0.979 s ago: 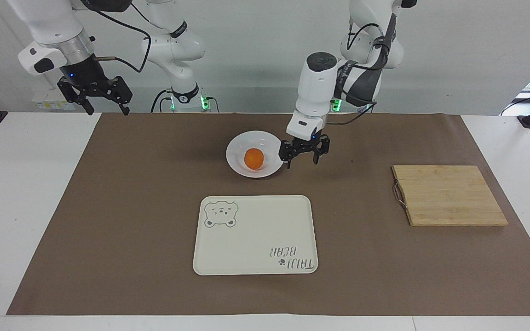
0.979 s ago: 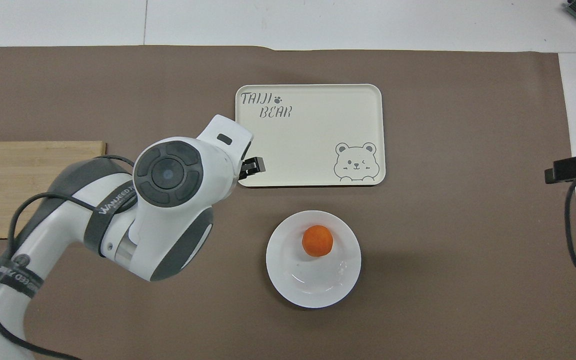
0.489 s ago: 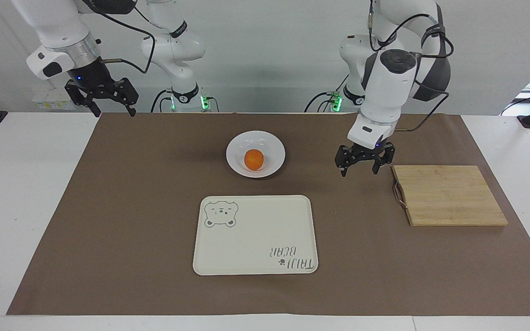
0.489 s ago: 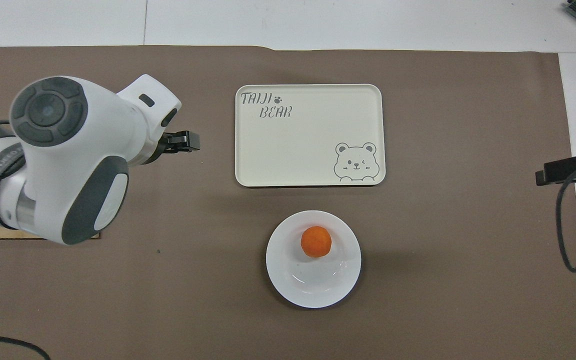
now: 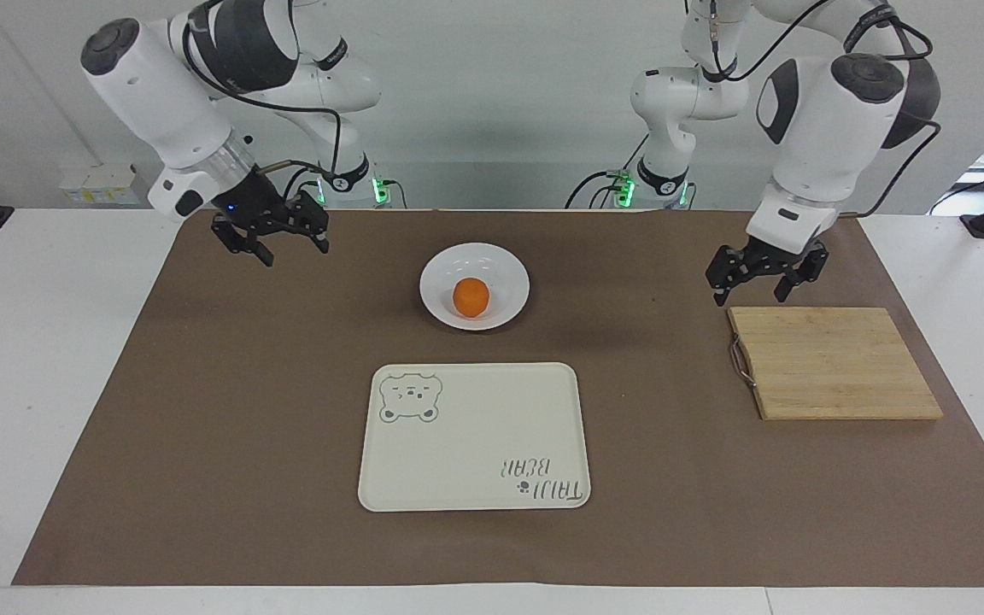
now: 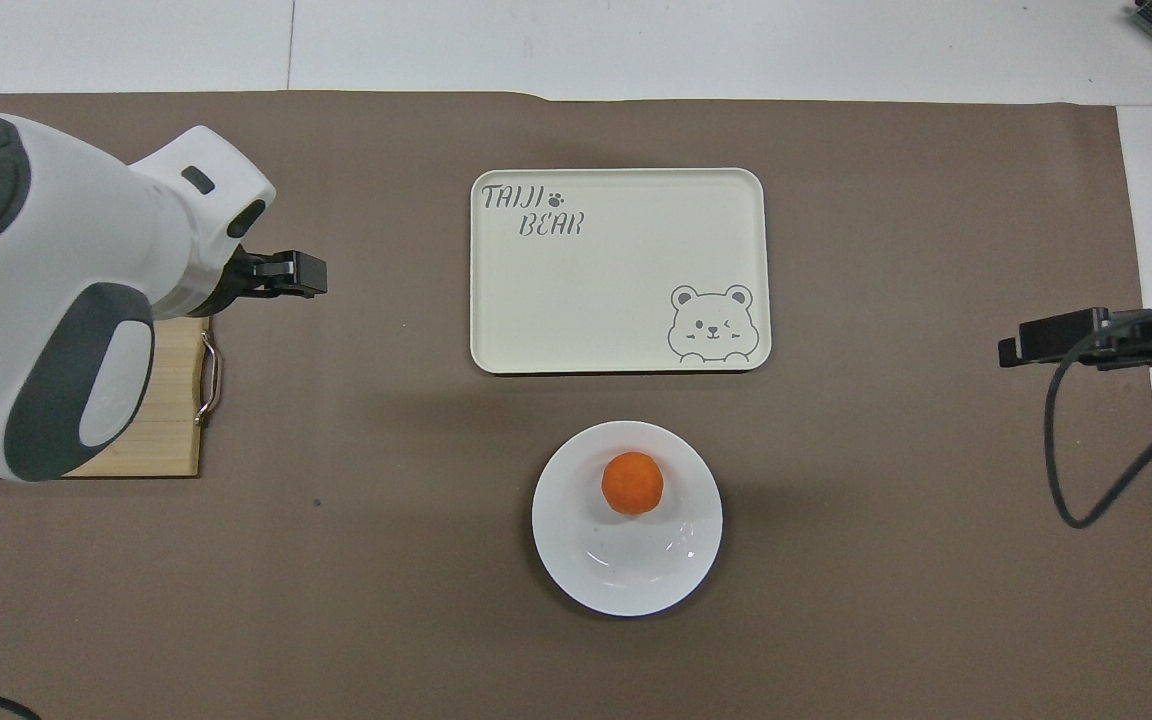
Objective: Place orange and plate with both arms
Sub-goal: 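Withdraw the left gripper while the right gripper reaches the plate rim, then grip the rim of the white plate with the right gripper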
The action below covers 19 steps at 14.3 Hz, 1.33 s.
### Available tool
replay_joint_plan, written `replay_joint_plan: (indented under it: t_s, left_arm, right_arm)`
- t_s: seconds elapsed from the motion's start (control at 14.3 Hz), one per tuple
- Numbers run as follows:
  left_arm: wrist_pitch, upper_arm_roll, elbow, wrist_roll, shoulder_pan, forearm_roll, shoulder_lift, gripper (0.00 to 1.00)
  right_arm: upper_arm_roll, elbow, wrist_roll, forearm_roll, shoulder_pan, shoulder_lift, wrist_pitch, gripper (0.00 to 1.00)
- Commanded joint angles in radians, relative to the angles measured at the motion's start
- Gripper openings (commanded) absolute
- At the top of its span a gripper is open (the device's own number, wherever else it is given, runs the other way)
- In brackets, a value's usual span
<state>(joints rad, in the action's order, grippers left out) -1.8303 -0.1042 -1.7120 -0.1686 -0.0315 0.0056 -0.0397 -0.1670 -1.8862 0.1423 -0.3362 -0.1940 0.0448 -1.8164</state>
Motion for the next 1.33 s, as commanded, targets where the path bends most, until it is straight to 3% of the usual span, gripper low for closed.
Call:
replay_joint_plan:
  t_s: [0.0, 0.42, 0.56, 0.7, 0.98, 1.26]
  left_arm:
    - [0.106, -0.003, 0.060, 0.066, 0.050, -0.027, 0.007, 1.00]
    - [0.264, -0.005, 0.138, 0.136, 0.082, -0.021, 0.037, 1.00]
    - [0.249, -0.005, 0.080, 0.126, 0.082, -0.022, 0.072, 1.00]
    - [0.247, -0.005, 0.083, 0.121, 0.084, -0.022, 0.072, 1.00]
    - [0.259, -0.005, 0.087, 0.130, 0.082, -0.021, 0.070, 1.00]
    - [0.267, -0.006, 0.104, 0.130, 0.082, -0.021, 0.075, 1.00]
  right_arm:
    - [0.000, -0.127, 0.118, -0.157, -0.012, -0.032, -0.118, 1.00]
    - [0.001, -0.385, 0.232, -0.432, -0.150, -0.049, -0.366, 1.00]
    - [0.000, -0.415, 0.249, -0.451, -0.173, -0.048, -0.371, 1.00]
    - [0.001, -0.451, 0.273, -0.472, -0.171, -0.042, -0.371, 1.00]
    - [0.001, -0.553, 0.449, -0.670, -0.174, -0.065, -0.417, 1.00]
    - [0.000, -0.571, 0.433, -0.754, -0.220, -0.063, -0.420, 1.00]
